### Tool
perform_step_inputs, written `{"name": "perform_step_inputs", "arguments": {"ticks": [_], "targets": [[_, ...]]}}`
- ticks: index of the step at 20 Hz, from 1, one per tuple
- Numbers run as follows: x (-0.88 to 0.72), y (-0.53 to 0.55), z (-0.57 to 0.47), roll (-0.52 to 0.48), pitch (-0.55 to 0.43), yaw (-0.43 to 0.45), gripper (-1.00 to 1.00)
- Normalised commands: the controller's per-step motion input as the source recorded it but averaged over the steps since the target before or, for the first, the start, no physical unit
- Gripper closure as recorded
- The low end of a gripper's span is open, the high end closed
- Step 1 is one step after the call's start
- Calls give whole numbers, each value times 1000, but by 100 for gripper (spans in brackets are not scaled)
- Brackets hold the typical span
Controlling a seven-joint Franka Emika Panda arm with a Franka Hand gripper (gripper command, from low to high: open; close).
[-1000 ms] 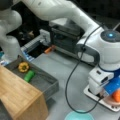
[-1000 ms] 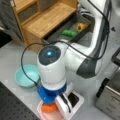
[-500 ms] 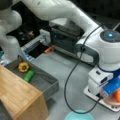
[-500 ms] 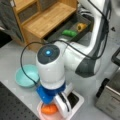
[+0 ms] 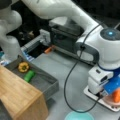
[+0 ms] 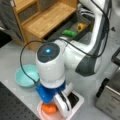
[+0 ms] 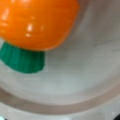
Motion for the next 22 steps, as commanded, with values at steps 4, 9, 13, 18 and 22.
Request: {"name": "perform_step_inputs", "arguments": {"ticks": [4,9,13,18,22], "targets": [[39,-3,200,-241,75,37,-100],[244,-14,195,-215,66,-68,-100],[339,-8,98,-195,80,-106,-100],[440,30,76,-166,111,-159,-100],[575,70,119,-150,157,-164,-100]]}}
